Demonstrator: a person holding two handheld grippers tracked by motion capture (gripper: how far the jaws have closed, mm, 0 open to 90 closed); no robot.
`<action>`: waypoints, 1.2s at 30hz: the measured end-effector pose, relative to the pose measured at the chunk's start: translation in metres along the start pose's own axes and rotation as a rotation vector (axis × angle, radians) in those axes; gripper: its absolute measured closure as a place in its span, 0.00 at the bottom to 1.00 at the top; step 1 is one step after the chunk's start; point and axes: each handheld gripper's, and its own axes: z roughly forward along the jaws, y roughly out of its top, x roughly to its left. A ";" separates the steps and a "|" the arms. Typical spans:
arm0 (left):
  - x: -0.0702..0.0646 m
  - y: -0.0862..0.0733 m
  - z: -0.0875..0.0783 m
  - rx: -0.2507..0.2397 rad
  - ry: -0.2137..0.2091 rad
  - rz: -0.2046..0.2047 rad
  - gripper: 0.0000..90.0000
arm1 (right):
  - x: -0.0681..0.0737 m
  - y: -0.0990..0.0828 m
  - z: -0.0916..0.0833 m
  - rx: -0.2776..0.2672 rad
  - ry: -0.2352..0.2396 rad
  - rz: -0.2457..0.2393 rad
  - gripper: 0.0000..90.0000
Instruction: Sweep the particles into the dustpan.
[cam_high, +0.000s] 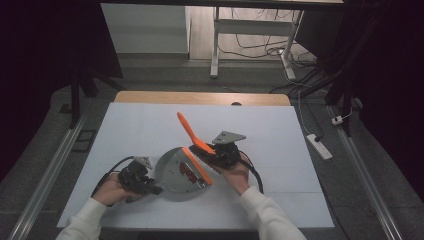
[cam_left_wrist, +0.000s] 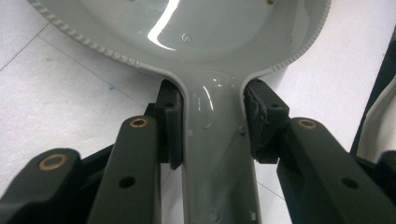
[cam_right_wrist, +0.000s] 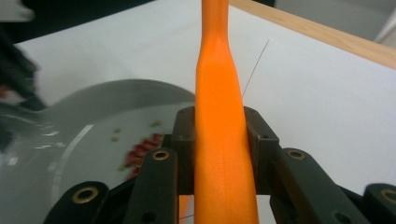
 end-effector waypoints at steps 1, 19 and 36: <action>0.000 0.000 0.000 0.000 0.000 -0.001 0.69 | -0.004 -0.001 -0.001 0.002 -0.015 0.006 0.78; 0.000 0.000 0.000 -0.003 0.001 -0.001 0.69 | -0.013 -0.016 0.013 0.098 -0.040 0.012 0.78; -0.001 -0.001 0.001 -0.024 0.008 -0.005 0.69 | 0.022 -0.007 0.015 0.077 0.062 -0.046 0.78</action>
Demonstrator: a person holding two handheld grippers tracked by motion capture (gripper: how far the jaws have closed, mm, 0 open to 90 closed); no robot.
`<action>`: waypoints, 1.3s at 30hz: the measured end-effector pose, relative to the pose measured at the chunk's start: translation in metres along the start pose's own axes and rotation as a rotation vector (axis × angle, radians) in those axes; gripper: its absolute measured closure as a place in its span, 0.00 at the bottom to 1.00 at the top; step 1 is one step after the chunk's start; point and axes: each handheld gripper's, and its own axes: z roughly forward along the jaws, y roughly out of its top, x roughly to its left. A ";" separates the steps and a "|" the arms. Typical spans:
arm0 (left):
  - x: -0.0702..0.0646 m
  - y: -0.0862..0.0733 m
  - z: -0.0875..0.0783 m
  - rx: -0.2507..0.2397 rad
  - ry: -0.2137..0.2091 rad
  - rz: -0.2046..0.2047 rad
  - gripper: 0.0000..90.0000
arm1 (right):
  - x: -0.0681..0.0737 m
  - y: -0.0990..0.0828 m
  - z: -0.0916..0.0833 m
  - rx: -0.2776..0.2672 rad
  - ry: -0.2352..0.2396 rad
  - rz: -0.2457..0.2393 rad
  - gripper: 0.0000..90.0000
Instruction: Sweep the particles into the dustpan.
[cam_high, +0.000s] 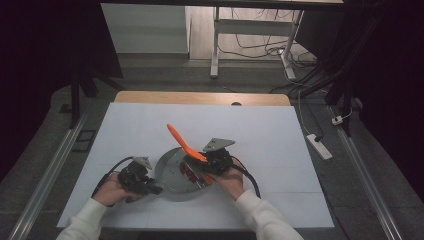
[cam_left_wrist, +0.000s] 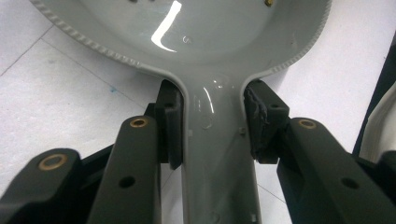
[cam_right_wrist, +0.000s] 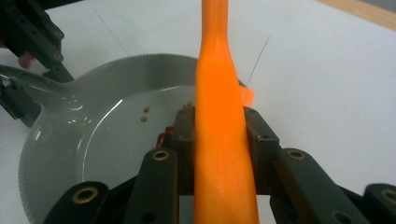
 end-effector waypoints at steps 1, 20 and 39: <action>0.000 0.000 0.000 -0.002 0.001 0.001 0.69 | 0.000 0.001 -0.001 -0.005 -0.001 0.001 0.78; -0.004 -0.002 -0.003 -0.075 0.034 0.000 0.69 | -0.019 0.008 -0.033 -0.088 -0.057 0.036 0.78; -0.009 -0.013 -0.009 -0.201 0.073 -0.109 0.69 | -0.040 -0.002 -0.087 -0.126 -0.136 0.080 0.78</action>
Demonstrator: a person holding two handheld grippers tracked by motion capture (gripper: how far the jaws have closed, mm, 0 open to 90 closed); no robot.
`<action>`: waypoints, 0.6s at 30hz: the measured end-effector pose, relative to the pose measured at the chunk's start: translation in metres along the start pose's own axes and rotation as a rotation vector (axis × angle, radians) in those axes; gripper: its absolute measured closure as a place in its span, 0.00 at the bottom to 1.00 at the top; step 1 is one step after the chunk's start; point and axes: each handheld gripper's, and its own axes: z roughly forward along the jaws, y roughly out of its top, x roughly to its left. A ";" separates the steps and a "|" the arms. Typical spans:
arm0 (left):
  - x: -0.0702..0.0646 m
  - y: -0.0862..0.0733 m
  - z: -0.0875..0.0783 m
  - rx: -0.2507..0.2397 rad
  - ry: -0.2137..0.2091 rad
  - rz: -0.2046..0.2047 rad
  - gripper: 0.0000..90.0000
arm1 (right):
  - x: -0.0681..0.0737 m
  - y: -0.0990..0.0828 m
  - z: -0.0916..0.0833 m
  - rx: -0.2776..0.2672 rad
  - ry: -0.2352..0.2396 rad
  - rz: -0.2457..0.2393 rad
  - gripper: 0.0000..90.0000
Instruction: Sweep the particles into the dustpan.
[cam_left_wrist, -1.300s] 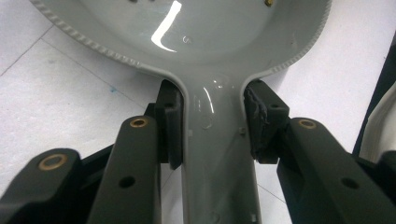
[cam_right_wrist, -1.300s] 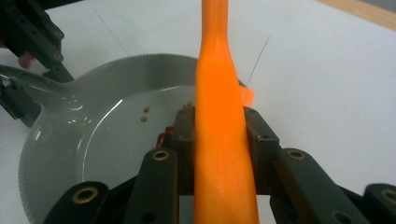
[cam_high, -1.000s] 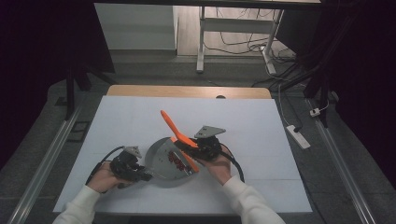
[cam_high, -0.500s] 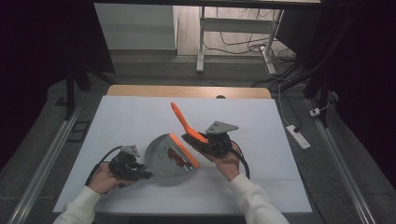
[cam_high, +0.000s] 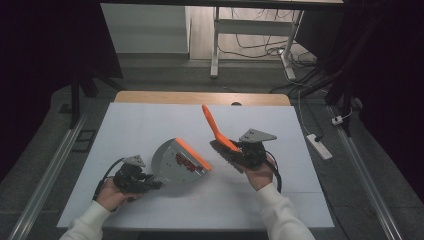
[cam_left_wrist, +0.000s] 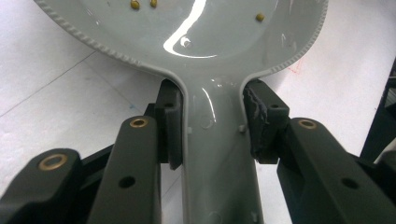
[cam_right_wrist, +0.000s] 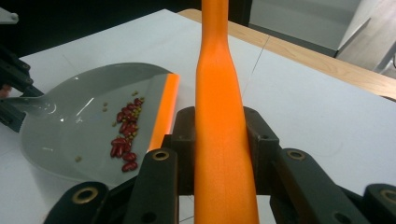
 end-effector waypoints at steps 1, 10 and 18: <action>0.000 -0.001 0.000 -0.002 0.004 -0.004 0.69 | -0.001 -0.001 -0.001 0.000 -0.001 0.006 0.78; -0.005 -0.004 -0.004 -0.045 0.036 -0.051 0.69 | -0.009 -0.010 -0.014 0.007 -0.019 0.026 0.78; -0.008 -0.007 -0.006 -0.082 0.054 -0.083 0.69 | -0.018 -0.023 -0.030 0.018 -0.031 0.051 0.78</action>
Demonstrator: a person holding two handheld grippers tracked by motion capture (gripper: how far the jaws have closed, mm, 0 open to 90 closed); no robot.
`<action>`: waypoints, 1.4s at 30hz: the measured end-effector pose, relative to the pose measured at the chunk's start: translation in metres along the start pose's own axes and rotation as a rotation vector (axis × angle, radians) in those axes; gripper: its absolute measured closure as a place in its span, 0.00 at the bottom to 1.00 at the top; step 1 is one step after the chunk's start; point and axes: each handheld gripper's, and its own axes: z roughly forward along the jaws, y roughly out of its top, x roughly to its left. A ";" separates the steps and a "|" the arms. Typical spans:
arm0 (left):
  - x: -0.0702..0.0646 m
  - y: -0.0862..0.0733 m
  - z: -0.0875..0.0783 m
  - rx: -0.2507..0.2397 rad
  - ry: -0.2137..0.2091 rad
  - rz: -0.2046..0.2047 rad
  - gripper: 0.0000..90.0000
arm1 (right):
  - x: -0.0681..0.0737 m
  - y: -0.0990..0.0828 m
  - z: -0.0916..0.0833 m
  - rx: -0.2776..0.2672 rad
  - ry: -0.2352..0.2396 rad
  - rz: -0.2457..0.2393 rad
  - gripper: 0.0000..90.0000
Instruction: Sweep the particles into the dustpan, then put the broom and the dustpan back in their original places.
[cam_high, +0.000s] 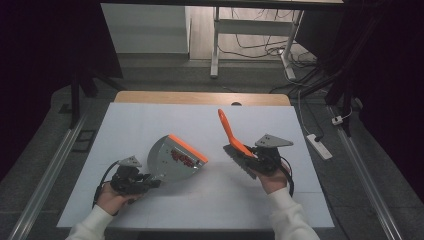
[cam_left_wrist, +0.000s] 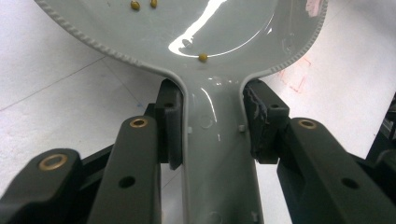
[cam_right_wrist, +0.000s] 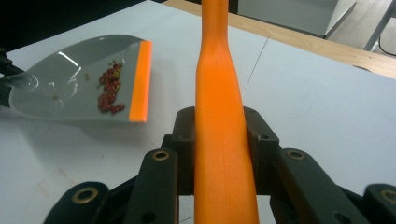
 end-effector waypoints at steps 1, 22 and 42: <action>0.000 -0.001 0.000 -0.001 0.001 -0.003 0.69 | -0.001 -0.002 -0.002 0.002 -0.005 0.001 0.78; 0.000 -0.008 -0.005 -0.050 0.069 -0.099 0.69 | -0.012 -0.029 -0.030 0.024 -0.009 0.019 0.78; -0.008 -0.022 -0.008 -0.110 0.170 -0.218 0.69 | -0.010 -0.036 -0.028 0.059 0.056 0.030 0.78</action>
